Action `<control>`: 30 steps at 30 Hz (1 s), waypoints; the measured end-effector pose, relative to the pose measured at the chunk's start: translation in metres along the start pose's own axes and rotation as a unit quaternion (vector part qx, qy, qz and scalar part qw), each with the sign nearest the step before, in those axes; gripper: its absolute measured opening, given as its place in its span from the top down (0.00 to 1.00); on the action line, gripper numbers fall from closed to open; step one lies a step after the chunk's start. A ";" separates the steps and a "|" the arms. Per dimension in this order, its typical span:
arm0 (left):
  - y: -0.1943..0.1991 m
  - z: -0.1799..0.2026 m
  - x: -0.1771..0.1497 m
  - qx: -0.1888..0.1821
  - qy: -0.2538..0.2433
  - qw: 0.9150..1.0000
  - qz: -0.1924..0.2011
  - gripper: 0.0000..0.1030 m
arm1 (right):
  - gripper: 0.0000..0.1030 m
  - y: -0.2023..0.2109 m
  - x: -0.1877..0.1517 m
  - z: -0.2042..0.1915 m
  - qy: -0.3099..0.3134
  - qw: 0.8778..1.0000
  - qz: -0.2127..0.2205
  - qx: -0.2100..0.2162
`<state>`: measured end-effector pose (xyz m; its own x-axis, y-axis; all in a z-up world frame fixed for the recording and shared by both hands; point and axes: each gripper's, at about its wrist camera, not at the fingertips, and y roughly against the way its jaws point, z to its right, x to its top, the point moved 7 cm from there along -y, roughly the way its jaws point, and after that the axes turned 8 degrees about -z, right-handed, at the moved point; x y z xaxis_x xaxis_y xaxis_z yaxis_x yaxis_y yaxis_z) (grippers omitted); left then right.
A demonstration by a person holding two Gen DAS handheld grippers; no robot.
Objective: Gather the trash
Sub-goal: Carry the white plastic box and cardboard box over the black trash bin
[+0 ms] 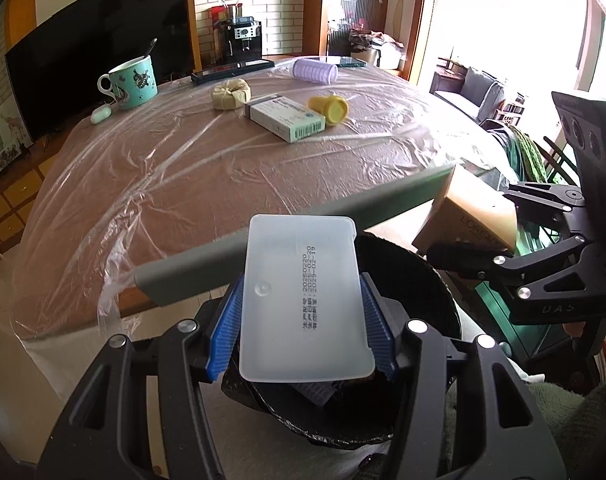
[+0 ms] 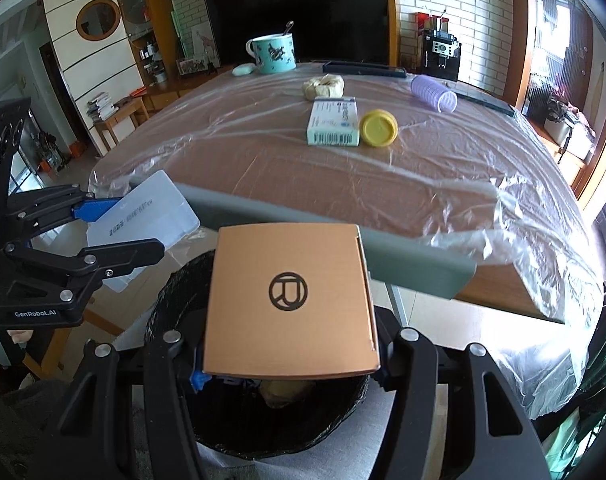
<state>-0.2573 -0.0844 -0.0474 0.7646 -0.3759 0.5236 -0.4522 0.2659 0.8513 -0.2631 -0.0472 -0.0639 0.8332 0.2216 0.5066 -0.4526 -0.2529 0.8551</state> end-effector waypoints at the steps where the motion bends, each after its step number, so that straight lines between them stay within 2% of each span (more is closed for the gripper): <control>1: 0.000 0.001 -0.001 0.000 -0.001 1.000 -0.001 0.45 | 0.44 -0.001 -0.001 -0.001 0.000 1.000 -0.002 0.001; 30: -0.046 0.009 -0.037 0.008 -0.029 0.997 -0.074 0.45 | 0.44 -0.046 -0.037 -0.007 -0.001 0.998 -0.067 0.001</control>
<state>-0.2685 -0.0905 -0.1056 0.7958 -0.4615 0.3921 -0.3434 0.1894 0.9199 -0.2754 -0.0371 -0.1211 0.8869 0.2512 0.3878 -0.3370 -0.2225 0.9148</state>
